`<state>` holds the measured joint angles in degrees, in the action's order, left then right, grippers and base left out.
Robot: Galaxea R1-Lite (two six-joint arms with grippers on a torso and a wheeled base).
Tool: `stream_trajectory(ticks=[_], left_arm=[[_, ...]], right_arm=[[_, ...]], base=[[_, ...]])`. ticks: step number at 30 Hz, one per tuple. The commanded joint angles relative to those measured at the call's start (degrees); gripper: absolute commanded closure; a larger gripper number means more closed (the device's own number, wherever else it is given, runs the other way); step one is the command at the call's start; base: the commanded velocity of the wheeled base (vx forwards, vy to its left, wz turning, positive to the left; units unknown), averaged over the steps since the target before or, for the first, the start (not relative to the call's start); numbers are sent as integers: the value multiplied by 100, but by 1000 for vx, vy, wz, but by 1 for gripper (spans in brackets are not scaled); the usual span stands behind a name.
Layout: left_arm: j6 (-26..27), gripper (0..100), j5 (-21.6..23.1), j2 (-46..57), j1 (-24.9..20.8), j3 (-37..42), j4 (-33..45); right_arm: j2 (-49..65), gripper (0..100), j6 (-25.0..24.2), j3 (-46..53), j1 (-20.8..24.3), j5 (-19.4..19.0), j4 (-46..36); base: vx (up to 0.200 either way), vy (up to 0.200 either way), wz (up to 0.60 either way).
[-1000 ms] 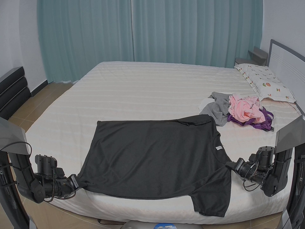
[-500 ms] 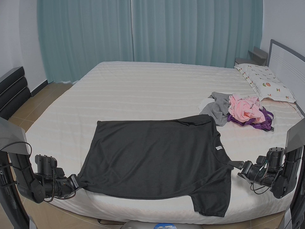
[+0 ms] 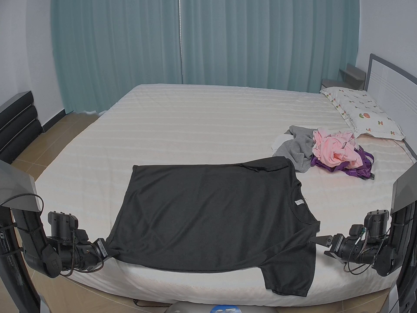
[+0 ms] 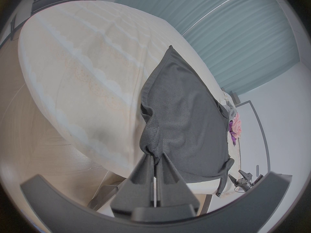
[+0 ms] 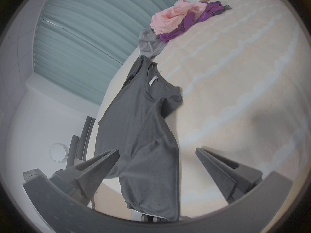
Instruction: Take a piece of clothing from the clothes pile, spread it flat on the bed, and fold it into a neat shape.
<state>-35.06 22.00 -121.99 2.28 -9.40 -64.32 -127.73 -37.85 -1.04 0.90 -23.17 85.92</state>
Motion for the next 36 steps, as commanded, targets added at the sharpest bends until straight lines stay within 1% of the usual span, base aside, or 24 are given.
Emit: stream_trajectory(ticks=[1,6,9,15,21,26,31,35,36], left_arm=[[-1,100,-3,-9,1,-1,-2],[-1,100,-3,-9,1,-1,-2],[-1,100,-3,-9,1,-1,-2],[-1,100,6,-9,1,-1,-2],[-1,100,-3,-9,1,-1,-2],[-1,100,-3,-9,1,-1,-2],[-1,100,-3,-9,1,-1,-2],[-10,100,-3,-9,1,-1,-2],[-10,100,-3,-9,1,-1,-2]], right_arm=[[12,0,155,104,77,-12,-190],[12,0,331,104,103,-100,-365],[47,0,296,104,156,-144,-374],[-129,0,270,104,455,-144,-357],[-349,0,287,104,507,-135,-260],[-375,0,226,104,578,-144,-49],[-612,0,-205,104,762,-91,382],[-656,0,-214,104,789,-47,382],[-665,100,-214,104,780,-29,382]], base=[[0,0,0],[0,0,0],[0,0,0],[0,0,0],[0,0,0],[0,0,0],[0,0,0],[0,0,0],[0,0,0]])
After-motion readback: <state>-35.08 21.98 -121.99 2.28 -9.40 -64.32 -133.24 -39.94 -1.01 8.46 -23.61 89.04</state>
